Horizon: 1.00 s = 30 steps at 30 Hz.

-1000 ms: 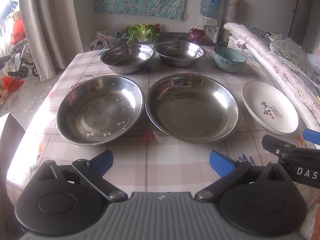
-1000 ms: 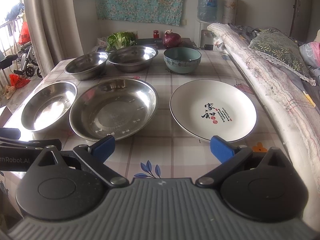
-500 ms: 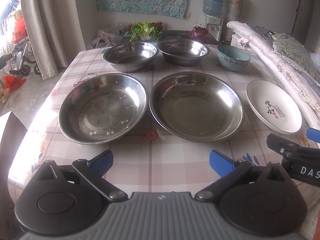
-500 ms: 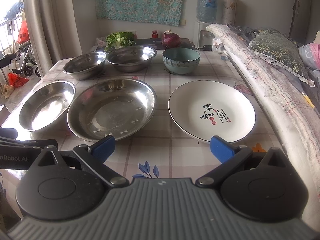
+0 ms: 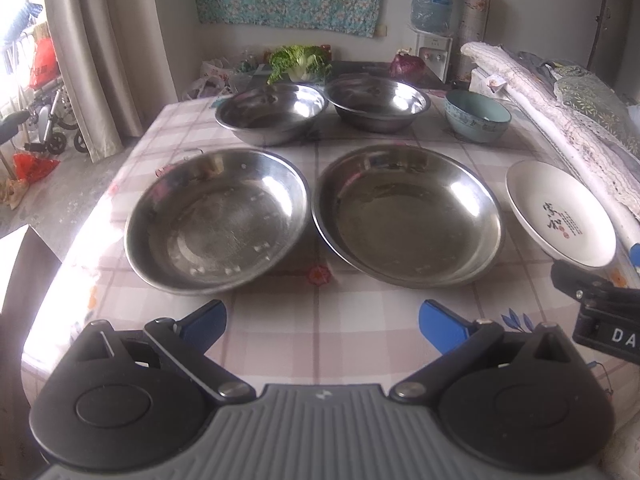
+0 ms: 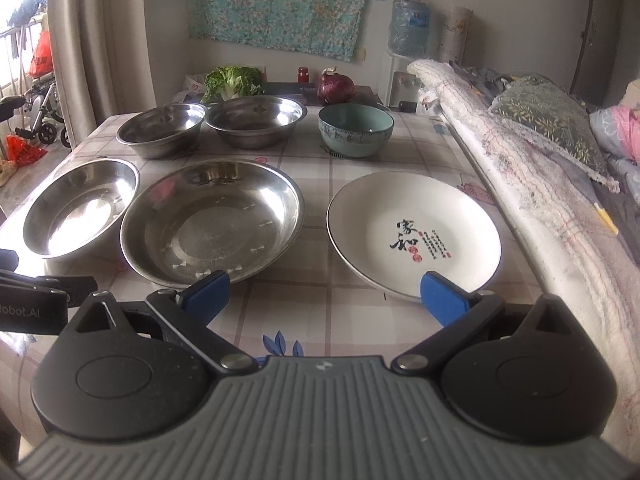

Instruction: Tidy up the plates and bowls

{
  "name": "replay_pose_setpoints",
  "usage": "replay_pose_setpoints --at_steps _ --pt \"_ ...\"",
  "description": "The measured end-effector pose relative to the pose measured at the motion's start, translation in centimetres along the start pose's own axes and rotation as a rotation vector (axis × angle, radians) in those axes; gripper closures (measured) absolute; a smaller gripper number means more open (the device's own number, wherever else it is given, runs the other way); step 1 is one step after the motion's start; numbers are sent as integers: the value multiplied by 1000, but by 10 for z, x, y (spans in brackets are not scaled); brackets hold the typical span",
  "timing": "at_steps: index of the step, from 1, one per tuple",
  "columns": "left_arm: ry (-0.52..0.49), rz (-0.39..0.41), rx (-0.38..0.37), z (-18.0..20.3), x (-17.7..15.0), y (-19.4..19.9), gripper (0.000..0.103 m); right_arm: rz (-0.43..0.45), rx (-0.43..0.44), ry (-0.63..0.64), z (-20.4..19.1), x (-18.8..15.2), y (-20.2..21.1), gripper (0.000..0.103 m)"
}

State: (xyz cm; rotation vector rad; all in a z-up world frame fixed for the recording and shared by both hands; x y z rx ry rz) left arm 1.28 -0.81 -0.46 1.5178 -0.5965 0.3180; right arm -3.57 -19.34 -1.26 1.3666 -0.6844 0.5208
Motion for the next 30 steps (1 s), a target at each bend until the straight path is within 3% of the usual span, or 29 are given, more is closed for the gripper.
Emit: replay_pose_setpoints --at_steps 5,9,14,27,30 --pt "3 49 47 -18 16 0 0 79 50 40 -6 20 5 1" --pt "16 81 74 -42 35 -3 0 141 173 9 -8 42 2 1" --pt "37 82 74 -67 62 -14 0 158 276 -29 -24 73 -12 1" --pt "66 69 -31 -102 115 -57 0 14 548 -180 -83 145 -107 1" --pt "61 73 -12 -108 133 -72 0 -15 574 -193 -96 159 -135 1"
Point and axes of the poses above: each gripper's, at about its wrist camera, not at the fingertips, and y roughly against the way its jaws point, z to its right, x to its top, the point moved 2 cm from there along -y, roughly the way its jaws point, and after that the axes turned 6 degrees about -z, right-handed, at the moved point
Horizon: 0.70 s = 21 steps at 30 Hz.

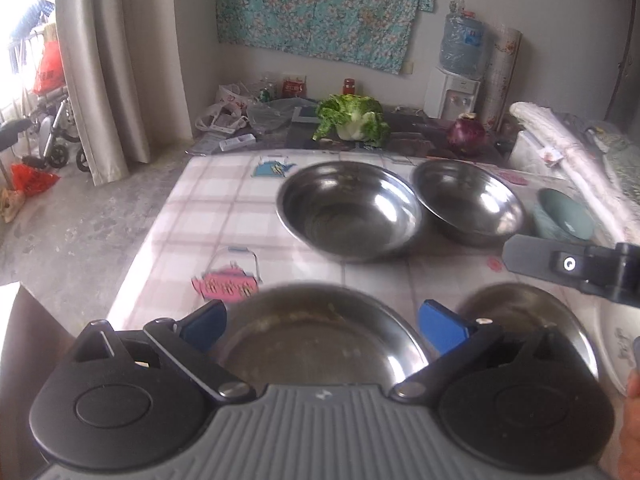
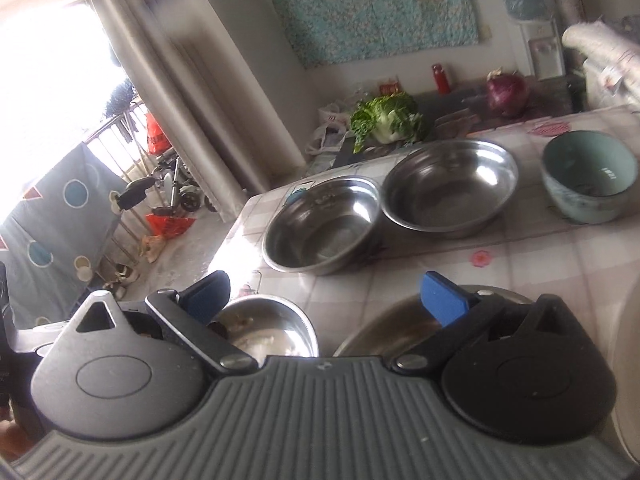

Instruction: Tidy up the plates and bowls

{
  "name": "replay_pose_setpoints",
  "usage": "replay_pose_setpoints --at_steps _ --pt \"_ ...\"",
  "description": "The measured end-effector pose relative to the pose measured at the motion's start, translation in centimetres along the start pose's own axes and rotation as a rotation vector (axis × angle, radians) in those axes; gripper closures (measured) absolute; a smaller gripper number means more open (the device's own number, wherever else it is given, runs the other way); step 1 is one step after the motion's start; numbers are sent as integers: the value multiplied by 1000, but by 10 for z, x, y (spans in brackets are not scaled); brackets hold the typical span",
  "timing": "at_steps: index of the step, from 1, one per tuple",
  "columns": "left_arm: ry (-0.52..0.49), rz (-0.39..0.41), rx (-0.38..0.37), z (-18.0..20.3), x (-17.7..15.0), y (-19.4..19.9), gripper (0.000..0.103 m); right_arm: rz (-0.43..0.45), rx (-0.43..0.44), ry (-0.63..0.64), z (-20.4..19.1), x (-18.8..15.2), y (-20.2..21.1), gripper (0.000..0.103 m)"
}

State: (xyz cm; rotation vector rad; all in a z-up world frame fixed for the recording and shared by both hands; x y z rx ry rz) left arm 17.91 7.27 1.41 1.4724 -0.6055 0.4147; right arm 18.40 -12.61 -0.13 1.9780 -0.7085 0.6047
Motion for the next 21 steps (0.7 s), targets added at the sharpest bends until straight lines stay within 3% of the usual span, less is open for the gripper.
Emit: replay_pose_setpoints --at_steps 5,8,12,16,21 --pt "2 21 9 -10 33 -26 4 -16 -2 -53 12 16 -40 3" --pt "7 29 16 -13 55 -44 9 -45 -7 -81 20 21 -66 11" --pt "40 -19 20 -16 80 -80 24 -91 -7 -117 27 25 -96 31" --pt "32 -90 44 -14 96 -116 46 -115 -24 -151 34 31 -118 51" --pt "17 -137 66 -13 106 -143 50 -147 -29 -191 43 35 -137 62"
Point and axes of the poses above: each gripper's, at about its wrist camera, not at the fingertips, and y roughly against the way its jaws point, z to its right, x to its top, the point moved 2 cm from there along -y, roughly the way its jaws point, and after that the axes turned 6 degrees about -z, right-handed, at the moved point
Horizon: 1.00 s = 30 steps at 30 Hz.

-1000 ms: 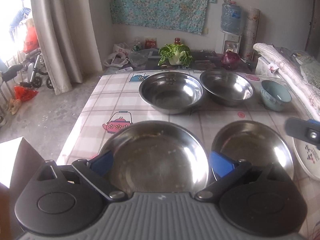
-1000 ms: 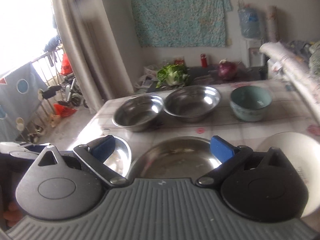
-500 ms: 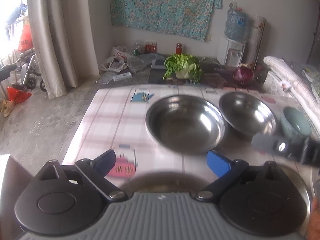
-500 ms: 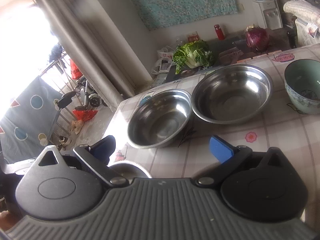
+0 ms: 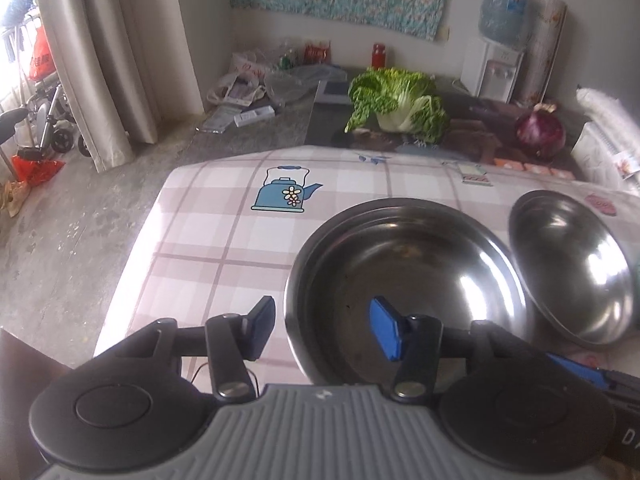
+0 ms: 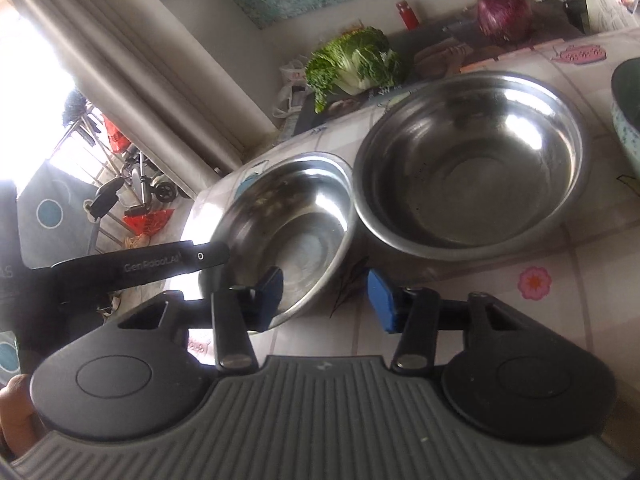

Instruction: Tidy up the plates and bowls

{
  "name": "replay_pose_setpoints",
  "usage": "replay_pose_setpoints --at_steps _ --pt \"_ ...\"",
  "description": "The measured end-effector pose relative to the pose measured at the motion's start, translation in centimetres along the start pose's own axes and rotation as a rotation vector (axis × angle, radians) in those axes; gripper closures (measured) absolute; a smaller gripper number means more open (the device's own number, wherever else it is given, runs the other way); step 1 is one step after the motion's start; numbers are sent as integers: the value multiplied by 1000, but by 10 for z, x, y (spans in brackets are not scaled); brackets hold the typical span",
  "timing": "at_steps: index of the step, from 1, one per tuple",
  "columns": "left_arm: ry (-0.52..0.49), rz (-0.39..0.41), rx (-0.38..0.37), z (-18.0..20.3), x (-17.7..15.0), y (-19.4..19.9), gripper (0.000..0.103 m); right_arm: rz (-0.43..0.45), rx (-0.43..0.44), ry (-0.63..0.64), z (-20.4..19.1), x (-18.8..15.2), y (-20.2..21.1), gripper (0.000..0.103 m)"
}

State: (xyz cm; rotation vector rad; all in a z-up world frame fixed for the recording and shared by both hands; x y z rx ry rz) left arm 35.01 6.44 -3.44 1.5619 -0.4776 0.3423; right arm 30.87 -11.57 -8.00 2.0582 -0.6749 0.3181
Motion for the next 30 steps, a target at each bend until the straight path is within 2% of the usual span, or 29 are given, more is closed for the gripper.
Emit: replay_pose_setpoints --at_steps 3,12,15,26,30 --pt "-4 -27 1 1 6 -11 52 -11 -5 -10 3 3 -9 73" --pt "-19 -85 19 5 20 -37 54 -5 3 -4 5 9 -18 82" --pt "-14 -111 19 4 23 -44 61 3 -1 15 2 11 -18 88" --pt "41 -152 -2 -12 17 -34 81 -9 6 34 2 8 -12 89" --pt "45 -153 -9 -16 13 -24 81 -20 23 31 1 6 -9 89"
Point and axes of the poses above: each gripper's, at about its wrist camera, not at the fingertips, and y roughly against the way its jaws point, z to its right, x to its top, the point moved 2 cm from there along -y, roughly the way its jaws point, and after that the axes turned 6 degrees about -z, right-handed, at the moved point
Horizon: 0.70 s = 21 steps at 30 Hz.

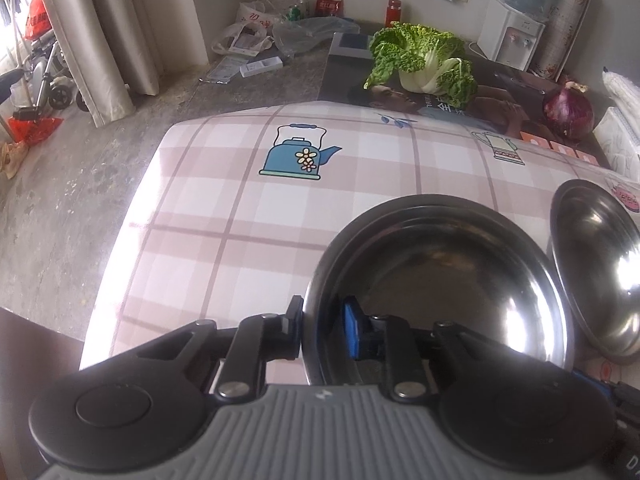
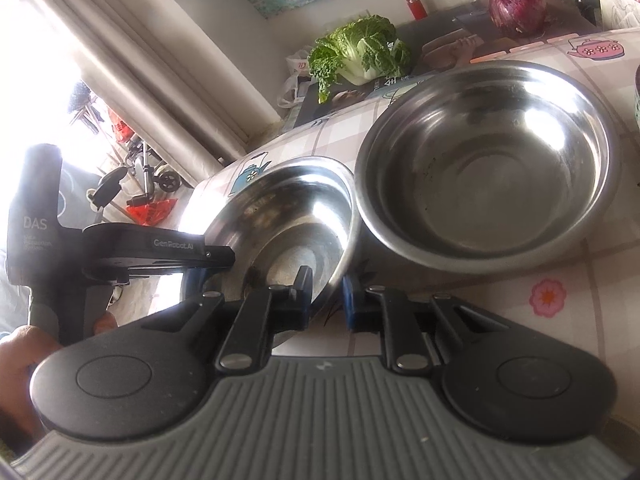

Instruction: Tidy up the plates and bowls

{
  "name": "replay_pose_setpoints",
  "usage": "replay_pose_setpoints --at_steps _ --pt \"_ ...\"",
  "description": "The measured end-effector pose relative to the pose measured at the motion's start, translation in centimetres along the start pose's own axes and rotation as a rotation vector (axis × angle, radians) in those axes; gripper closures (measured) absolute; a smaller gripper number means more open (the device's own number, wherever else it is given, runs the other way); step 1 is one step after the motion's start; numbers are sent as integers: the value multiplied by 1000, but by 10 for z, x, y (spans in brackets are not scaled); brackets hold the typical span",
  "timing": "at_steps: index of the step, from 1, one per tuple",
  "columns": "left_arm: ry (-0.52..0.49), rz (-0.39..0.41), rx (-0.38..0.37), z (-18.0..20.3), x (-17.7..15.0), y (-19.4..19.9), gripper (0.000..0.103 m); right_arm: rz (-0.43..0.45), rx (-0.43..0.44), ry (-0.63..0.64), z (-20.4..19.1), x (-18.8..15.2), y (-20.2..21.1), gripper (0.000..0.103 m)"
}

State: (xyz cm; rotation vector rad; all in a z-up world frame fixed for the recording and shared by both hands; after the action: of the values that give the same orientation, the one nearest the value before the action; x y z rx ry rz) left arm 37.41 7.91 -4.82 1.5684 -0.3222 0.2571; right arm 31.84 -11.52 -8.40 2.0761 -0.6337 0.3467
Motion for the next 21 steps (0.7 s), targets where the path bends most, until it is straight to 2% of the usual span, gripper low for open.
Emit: replay_pose_setpoints --at_steps 12,21 --pt "-15 34 19 -9 -18 35 81 1 43 13 -12 -7 17 89" --pt "-22 95 4 0 -20 73 81 52 69 25 -18 -6 49 88"
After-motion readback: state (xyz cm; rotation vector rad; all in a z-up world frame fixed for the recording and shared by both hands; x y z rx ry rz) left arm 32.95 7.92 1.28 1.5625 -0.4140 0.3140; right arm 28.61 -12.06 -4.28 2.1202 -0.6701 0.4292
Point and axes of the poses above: each gripper's, at about its wrist camera, not at the fingertips, and y roughly against the way its jaws point, z to its right, x to its top, the point moved 2 cm from there along -y, roughly the way its jaws point, and after that the axes turned 6 degrees about -z, right-handed, at the moved point
